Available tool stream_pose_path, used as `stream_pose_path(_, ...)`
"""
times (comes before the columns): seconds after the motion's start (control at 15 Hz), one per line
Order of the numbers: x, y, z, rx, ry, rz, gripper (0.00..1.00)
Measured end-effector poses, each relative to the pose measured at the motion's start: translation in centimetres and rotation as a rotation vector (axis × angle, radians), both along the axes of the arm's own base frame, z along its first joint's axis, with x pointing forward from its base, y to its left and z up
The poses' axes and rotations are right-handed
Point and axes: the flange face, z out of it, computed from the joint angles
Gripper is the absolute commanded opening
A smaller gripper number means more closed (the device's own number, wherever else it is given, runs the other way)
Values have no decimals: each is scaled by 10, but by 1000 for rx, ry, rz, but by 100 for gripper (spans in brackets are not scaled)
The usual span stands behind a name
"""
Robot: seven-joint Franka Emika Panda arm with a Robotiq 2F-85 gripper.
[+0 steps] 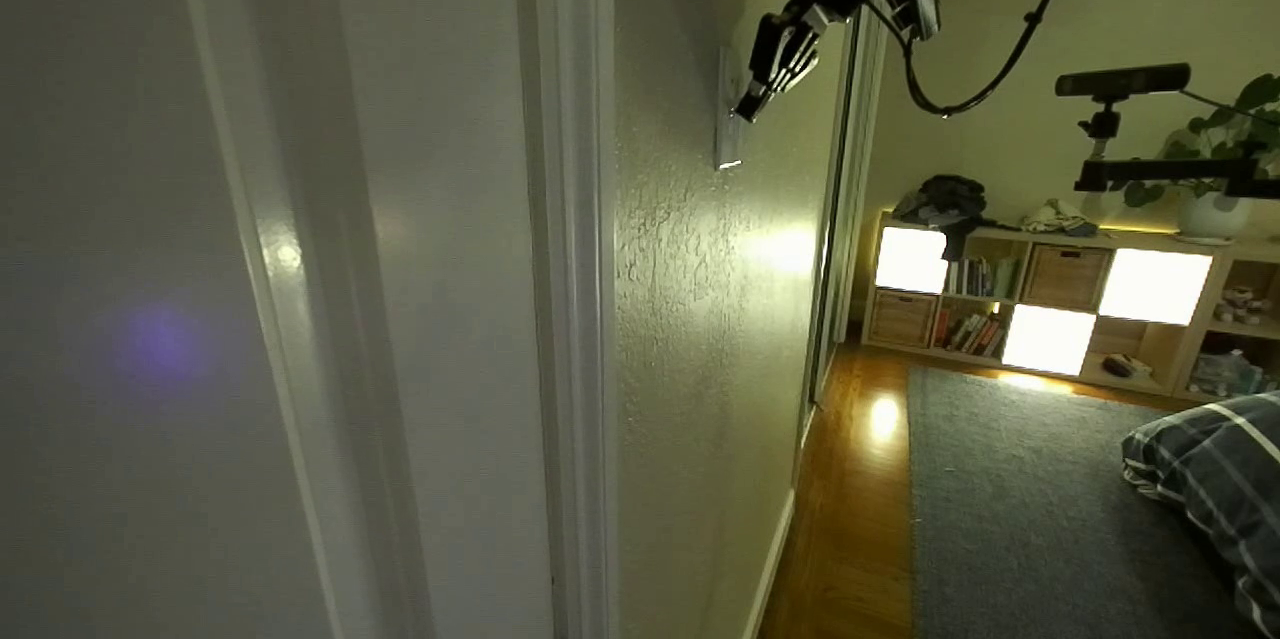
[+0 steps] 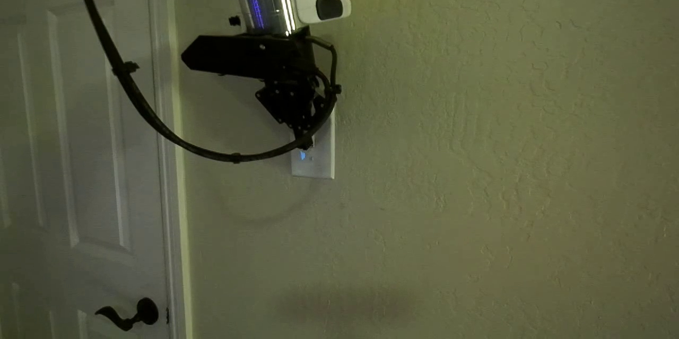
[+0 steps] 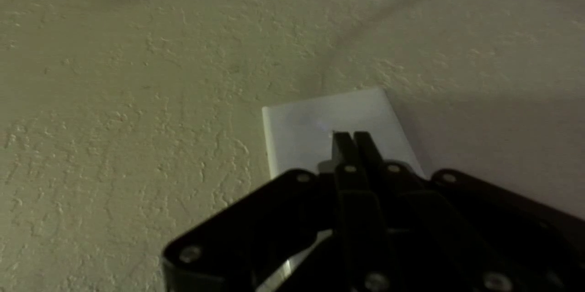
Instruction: Turn on the light switch, turn it off then turn it back on
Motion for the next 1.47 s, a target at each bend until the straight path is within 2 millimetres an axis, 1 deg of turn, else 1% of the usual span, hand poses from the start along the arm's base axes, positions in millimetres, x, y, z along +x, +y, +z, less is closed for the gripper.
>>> stream_pose_path(0.4, -4, -5, 6, -6, 0, -5, 6)
stream_pose_path(0.6, -10, -8, 8, 4, 36, 1, 6)
stream_pose_path(0.93, -28, -13, -7, 21, 202, 14, 6)
stream_pose_path(1.13, -38, -18, -18, 1, 295, 18, 6)
stream_pose_path(1.27, -44, -21, -25, -31, 344, 34, 7)
stream_pose_path(1.33, -47, -21, -28, -44, 363, 41, 32)
stream_pose_path(1.4, -49, -21, -30, -52, 379, 47, 33)
stream_pose_path(1.47, -51, -20, -32, -58, 391, 53, 38)
